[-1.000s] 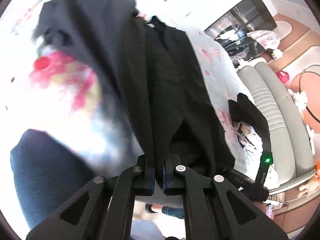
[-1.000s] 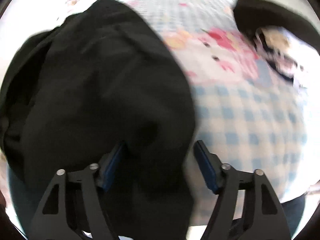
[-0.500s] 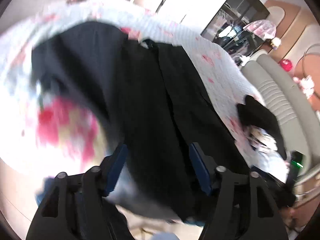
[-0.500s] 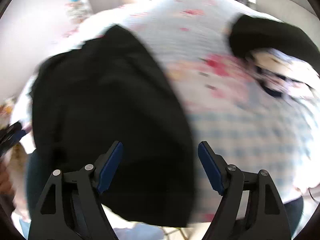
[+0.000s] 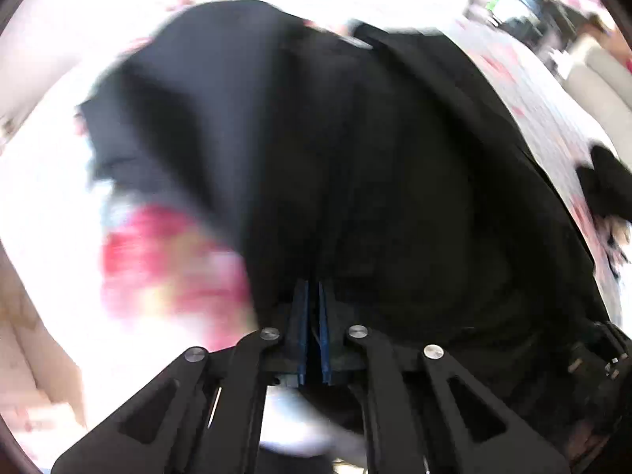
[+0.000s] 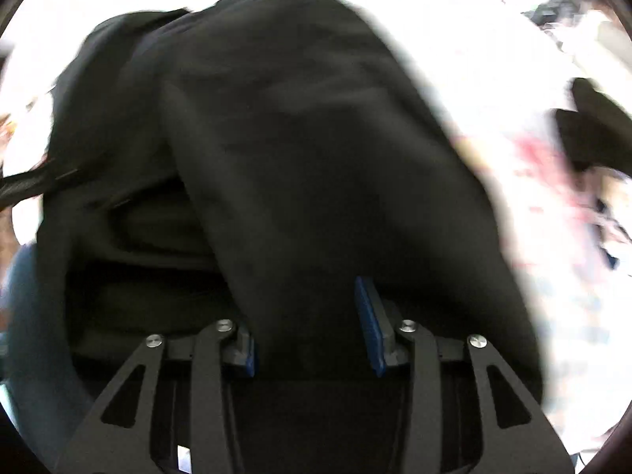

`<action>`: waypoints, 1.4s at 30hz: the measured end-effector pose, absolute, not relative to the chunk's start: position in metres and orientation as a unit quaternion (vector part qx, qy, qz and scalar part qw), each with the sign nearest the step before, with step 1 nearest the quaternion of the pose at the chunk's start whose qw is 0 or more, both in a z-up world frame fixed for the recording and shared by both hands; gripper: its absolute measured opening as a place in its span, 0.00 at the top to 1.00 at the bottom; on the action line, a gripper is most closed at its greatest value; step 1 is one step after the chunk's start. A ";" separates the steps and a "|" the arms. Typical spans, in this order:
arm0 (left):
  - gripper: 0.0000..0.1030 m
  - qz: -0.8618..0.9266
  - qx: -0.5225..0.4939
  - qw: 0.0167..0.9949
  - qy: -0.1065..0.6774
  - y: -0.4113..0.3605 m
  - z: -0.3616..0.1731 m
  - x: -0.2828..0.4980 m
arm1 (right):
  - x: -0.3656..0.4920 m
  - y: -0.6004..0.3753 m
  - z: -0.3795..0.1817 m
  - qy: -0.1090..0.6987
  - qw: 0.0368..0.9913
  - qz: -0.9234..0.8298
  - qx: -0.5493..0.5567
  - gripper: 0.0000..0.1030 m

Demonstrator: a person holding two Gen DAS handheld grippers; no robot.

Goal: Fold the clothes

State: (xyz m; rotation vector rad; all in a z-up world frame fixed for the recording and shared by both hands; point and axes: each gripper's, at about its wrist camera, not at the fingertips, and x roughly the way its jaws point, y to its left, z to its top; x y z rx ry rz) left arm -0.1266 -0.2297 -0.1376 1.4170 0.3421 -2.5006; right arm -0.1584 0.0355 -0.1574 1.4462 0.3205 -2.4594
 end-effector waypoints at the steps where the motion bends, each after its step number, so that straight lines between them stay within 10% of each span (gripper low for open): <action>1: 0.96 -0.857 0.483 0.131 0.125 -0.239 -0.133 -0.121 | -0.163 0.048 -0.154 0.102 0.116 -0.855 0.496 0.69; 12: 0.89 -0.866 0.476 0.084 0.127 -0.232 -0.101 -0.086 | -0.168 0.187 -0.117 0.042 -0.081 -0.897 0.433 0.63; 19: 0.34 -0.853 0.477 -0.003 0.213 -0.218 -0.113 -0.101 | -0.137 0.236 -0.125 -0.067 -0.024 -0.880 0.469 0.47; 28: 0.33 -0.838 0.519 0.075 0.149 -0.208 -0.143 -0.123 | -0.102 0.228 -0.152 -0.113 0.052 -0.848 0.515 0.33; 31: 0.38 -0.839 0.524 0.076 0.127 -0.202 -0.150 -0.125 | -0.099 0.210 -0.156 -0.084 0.053 -0.846 0.524 0.32; 35: 0.93 -0.845 0.520 0.042 0.116 -0.194 -0.147 -0.121 | -0.093 0.192 -0.142 -0.075 0.073 -0.855 0.507 0.30; 42: 0.96 -0.851 0.507 -0.069 0.116 -0.144 -0.130 -0.127 | -0.081 0.159 -0.111 -0.083 0.154 -0.869 0.463 0.21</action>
